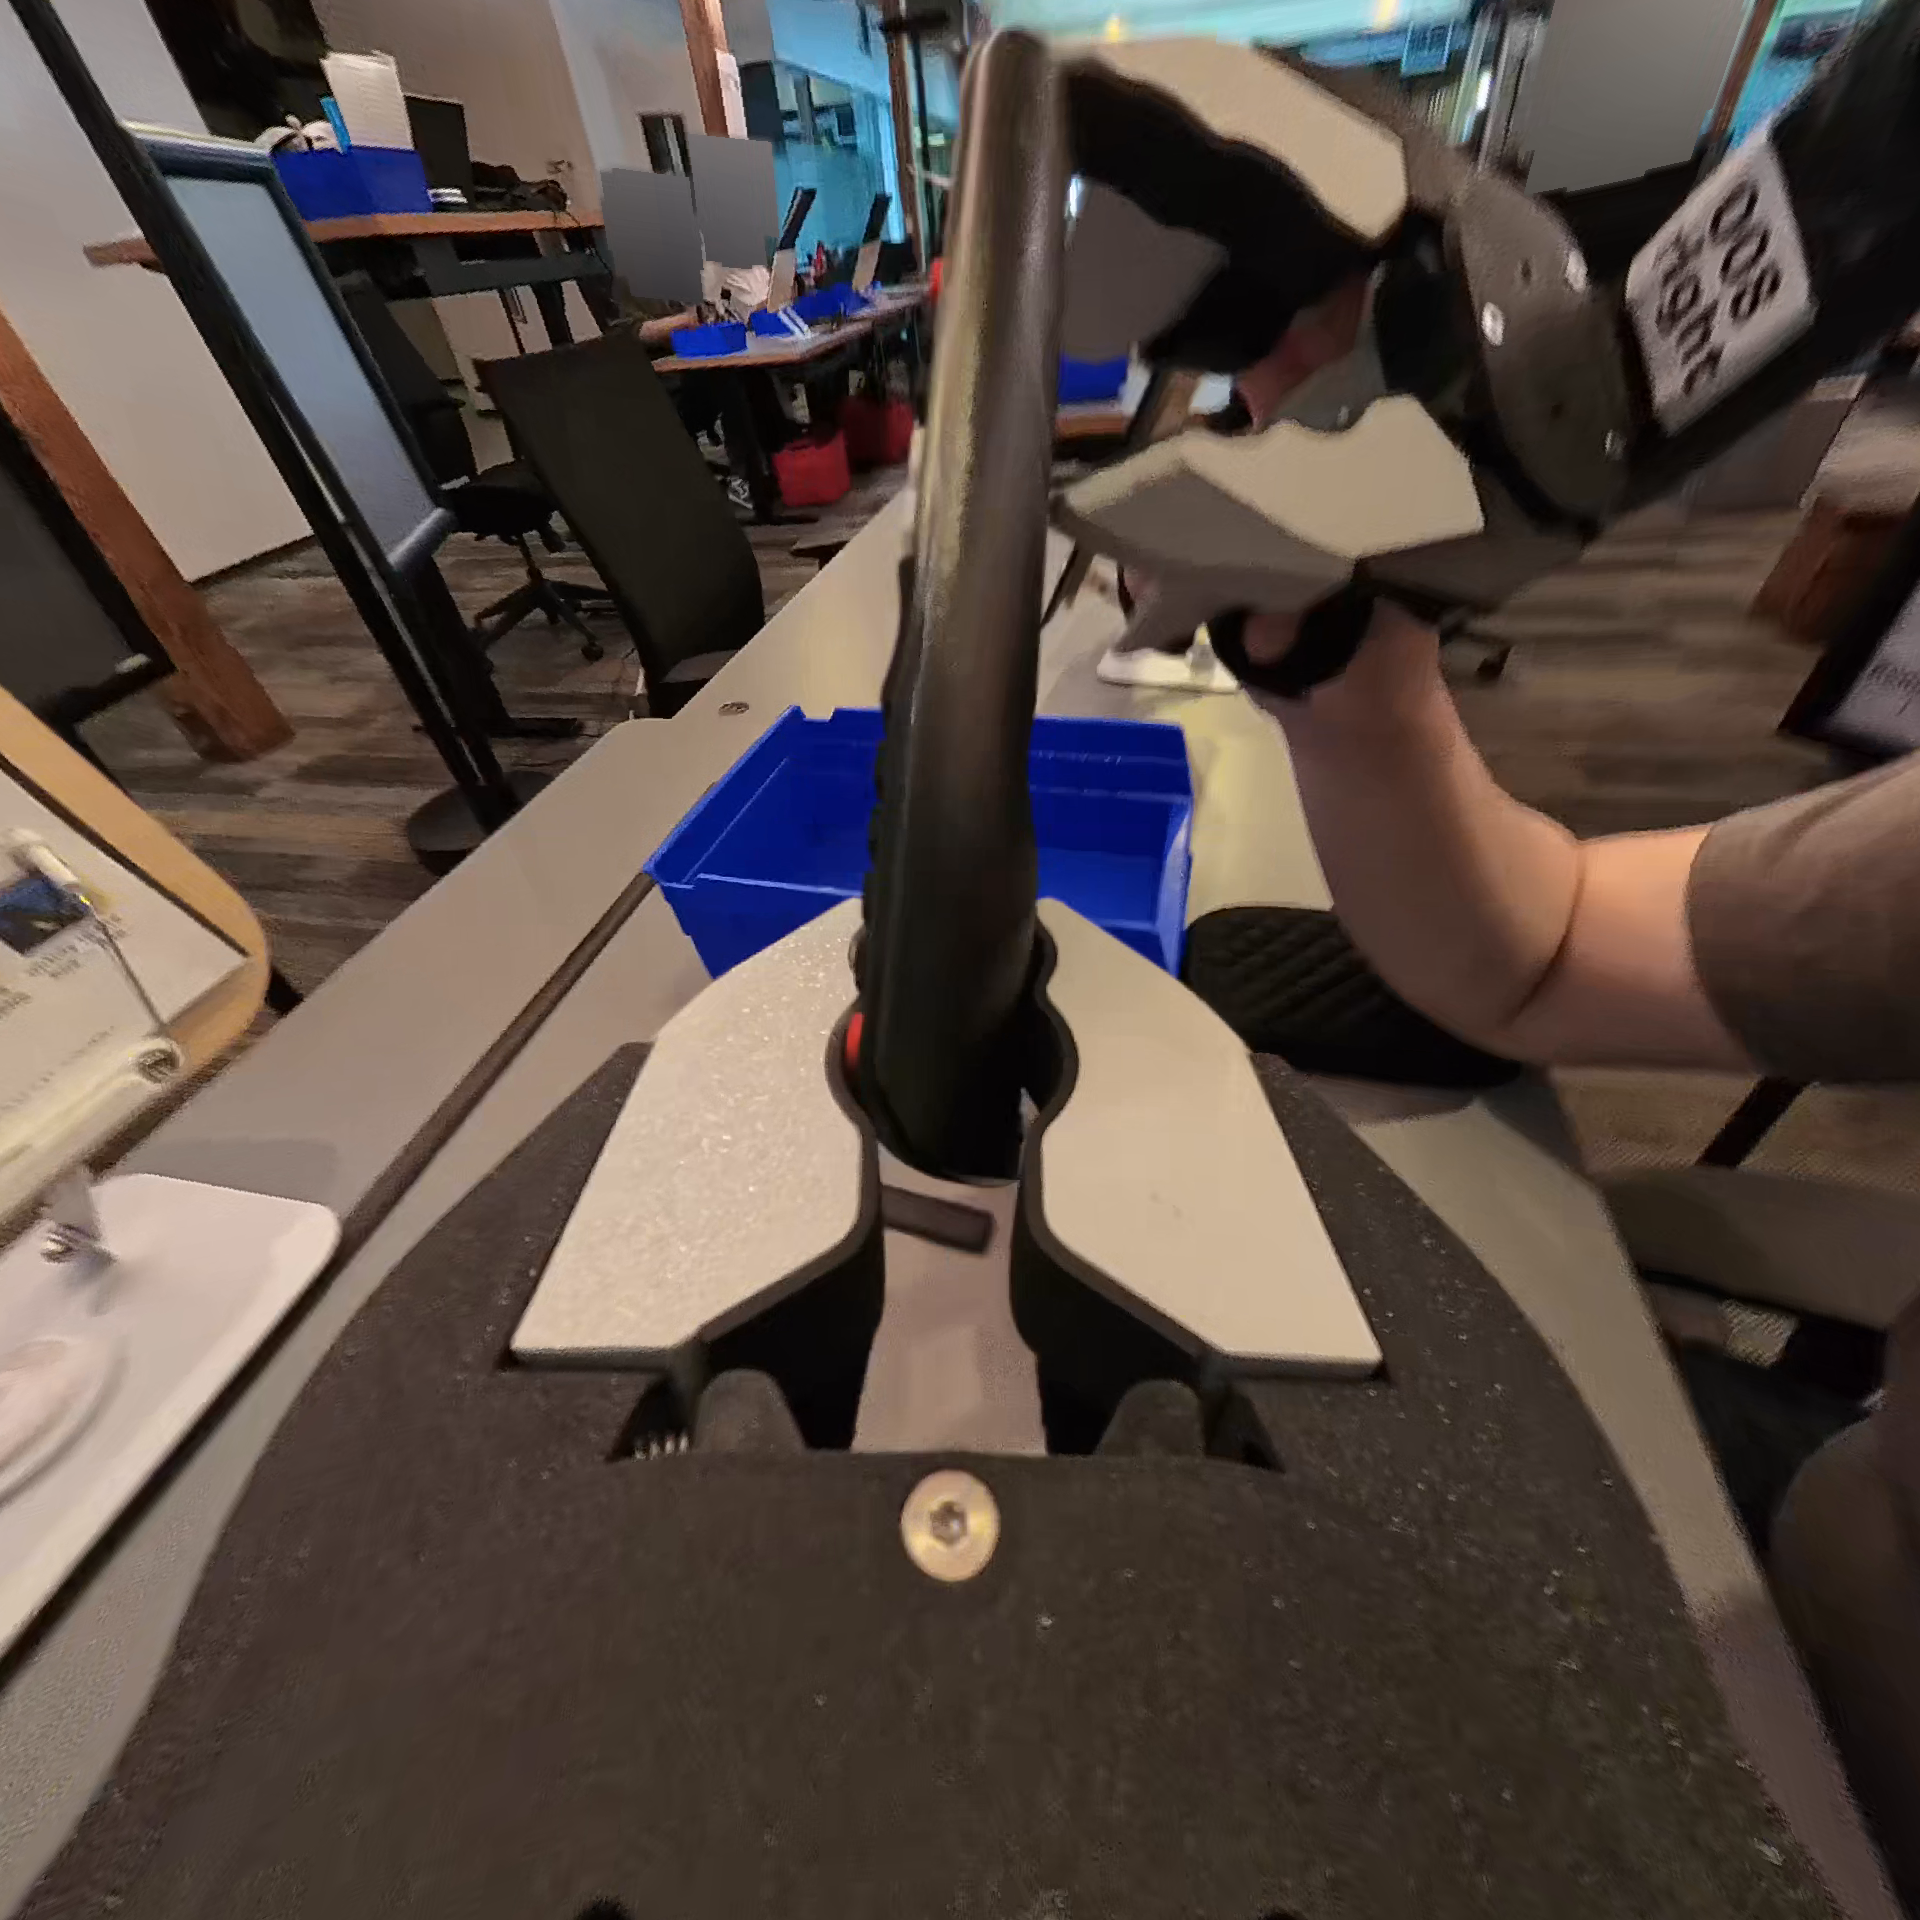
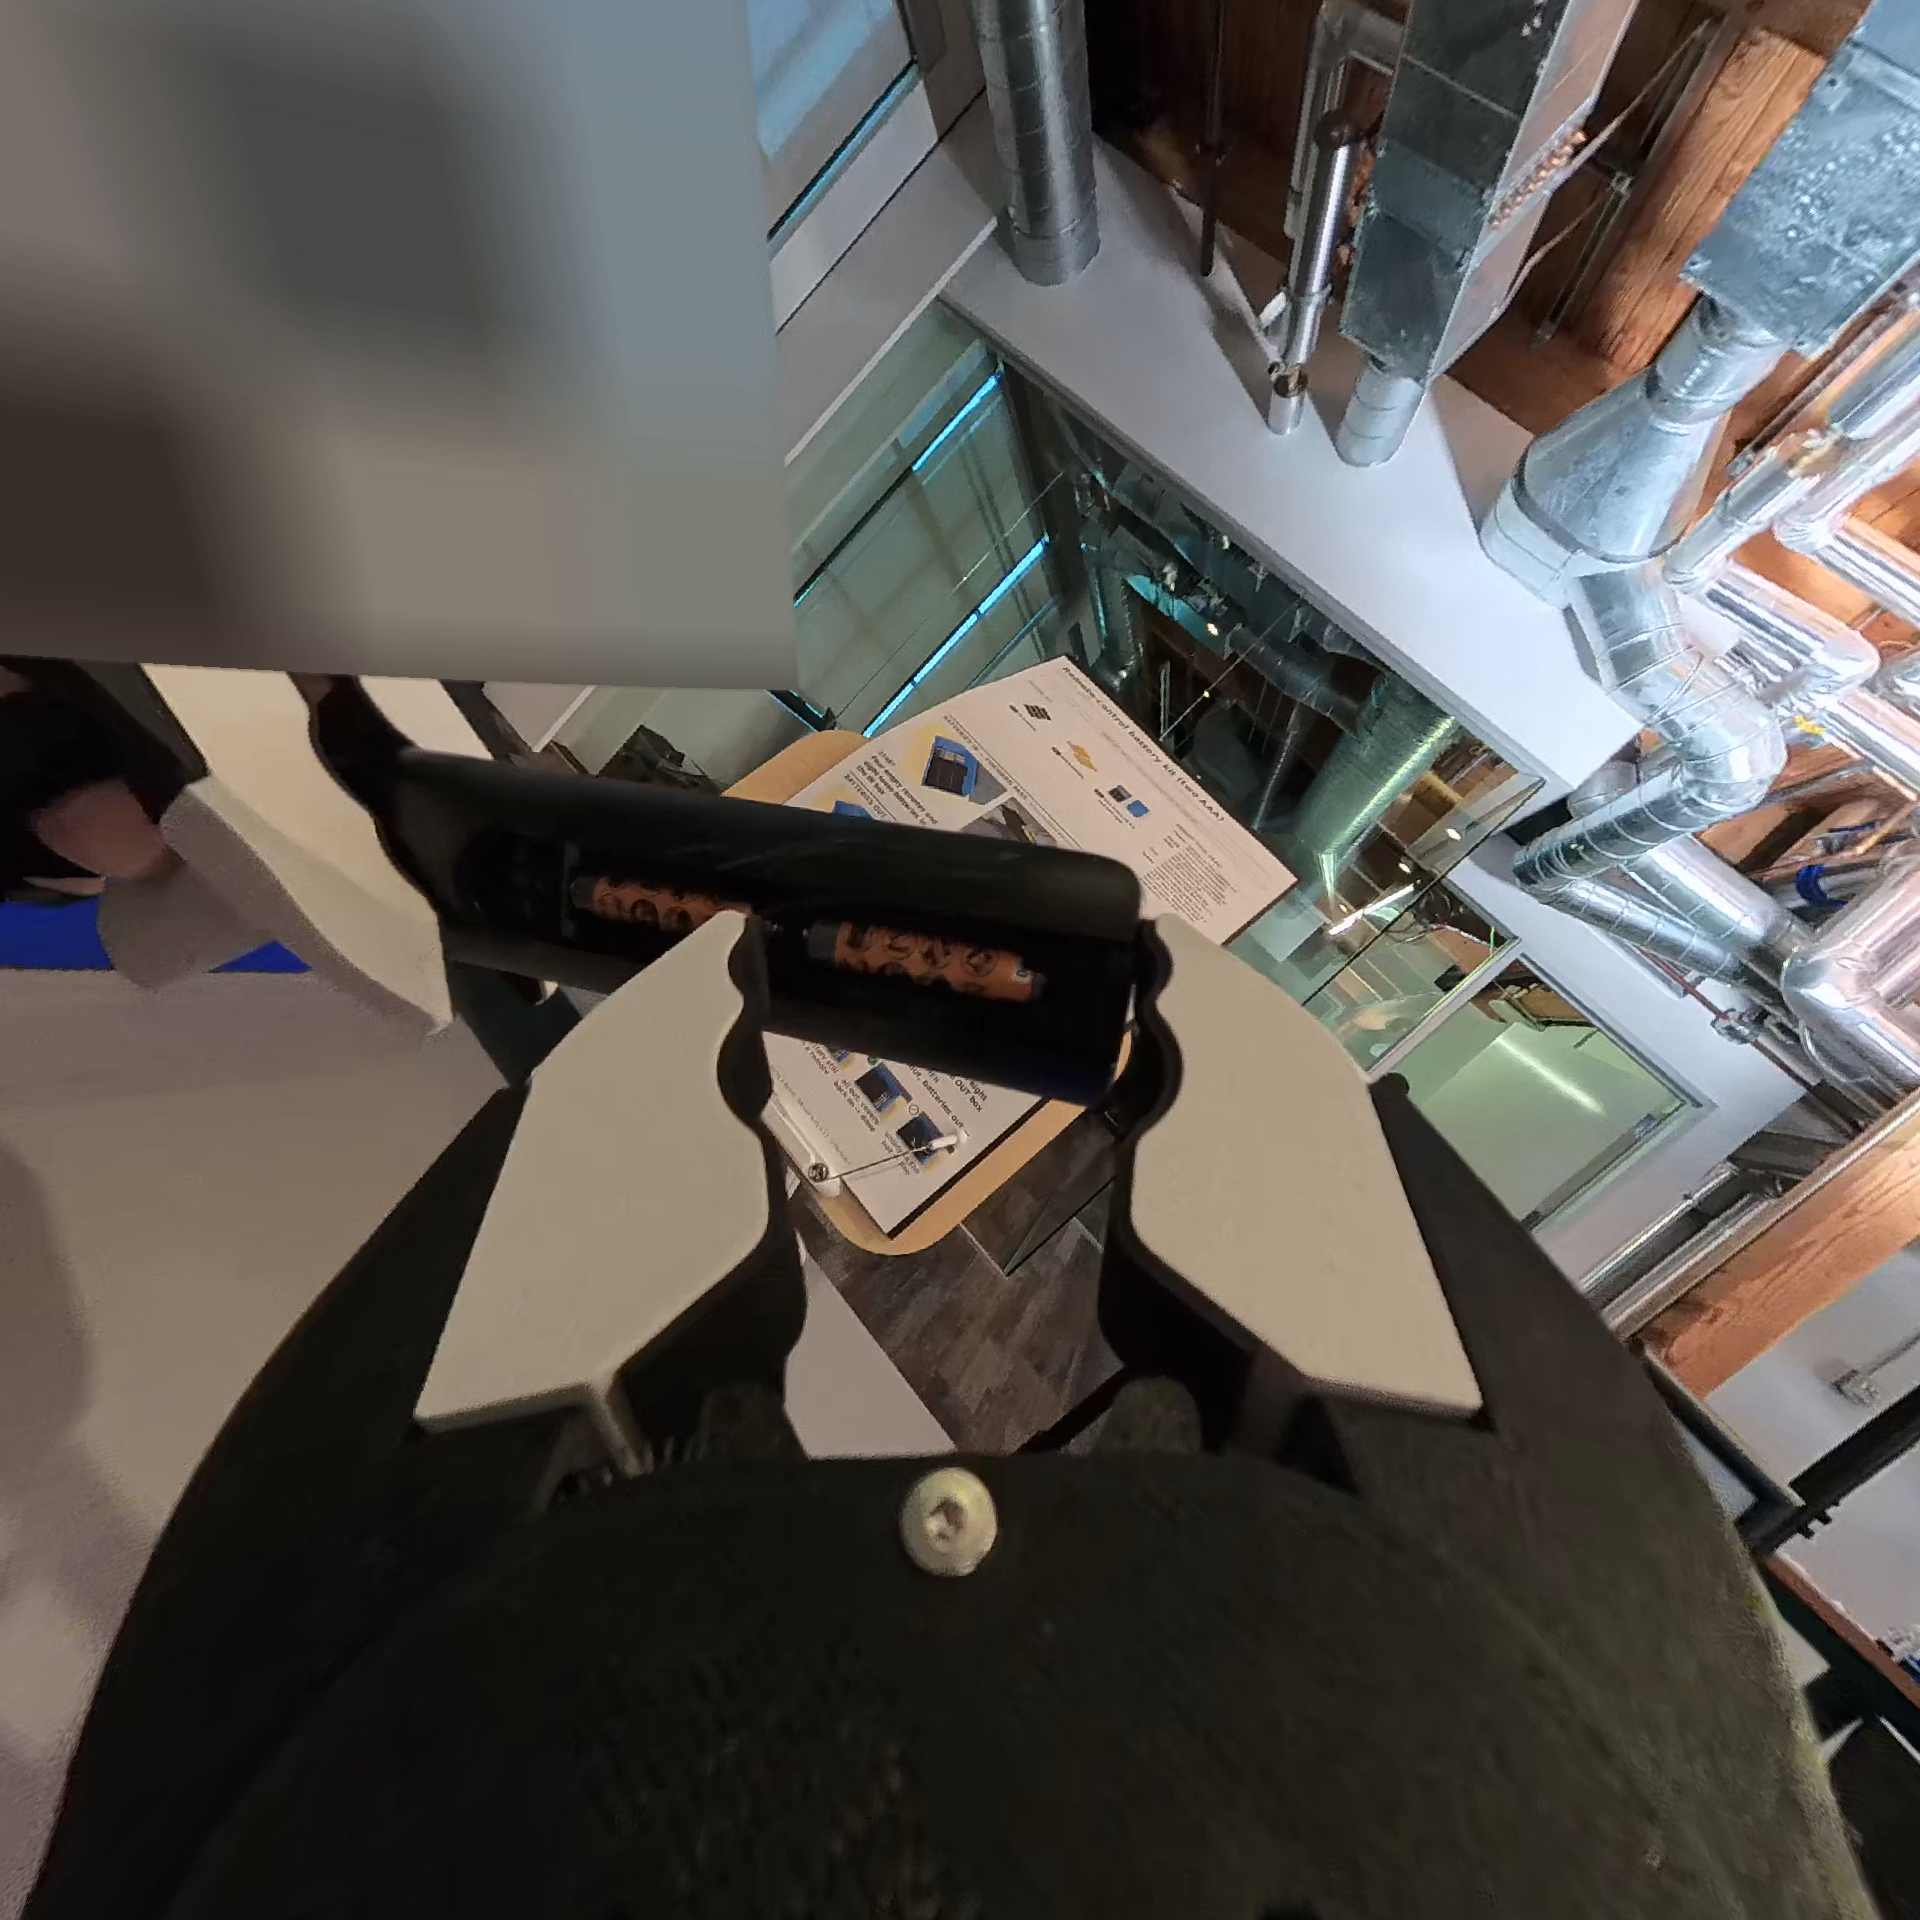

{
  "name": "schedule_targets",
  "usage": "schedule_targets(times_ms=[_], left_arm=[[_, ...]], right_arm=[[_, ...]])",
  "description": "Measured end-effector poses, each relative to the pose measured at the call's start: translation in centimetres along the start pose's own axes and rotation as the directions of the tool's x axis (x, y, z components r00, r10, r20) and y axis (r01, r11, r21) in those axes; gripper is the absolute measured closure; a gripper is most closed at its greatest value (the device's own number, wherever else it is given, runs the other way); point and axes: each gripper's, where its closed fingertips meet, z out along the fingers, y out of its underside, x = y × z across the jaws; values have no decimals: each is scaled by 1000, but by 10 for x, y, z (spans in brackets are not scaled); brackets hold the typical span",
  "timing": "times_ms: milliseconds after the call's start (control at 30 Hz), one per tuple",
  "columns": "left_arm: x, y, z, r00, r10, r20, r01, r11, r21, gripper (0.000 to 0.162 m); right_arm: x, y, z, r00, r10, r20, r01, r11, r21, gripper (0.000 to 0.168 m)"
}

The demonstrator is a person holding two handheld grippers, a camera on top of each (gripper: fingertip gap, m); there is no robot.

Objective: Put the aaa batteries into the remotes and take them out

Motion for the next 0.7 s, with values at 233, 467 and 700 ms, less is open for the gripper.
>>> schedule_targets(times_ms=[233, 467, 700], left_arm=[[-6, -2, -1, 995, 37, 91, -37, 999, -5, 138], [-6, -3, 3, 981, 84, 175, -84, 996, -11, 139], [-4, -7, 1, 969, 127, 210, -127, 992, -15, 138]], right_arm=[[-9, 0, 8, 998, 41, -51, -41, 999, -3, 69], [-10, 5, 13, 991, 30, -130, -32, 999, -15, 53], [-8, 2, 11, 992, 19, -124, -20, 1000, -12, 55]])
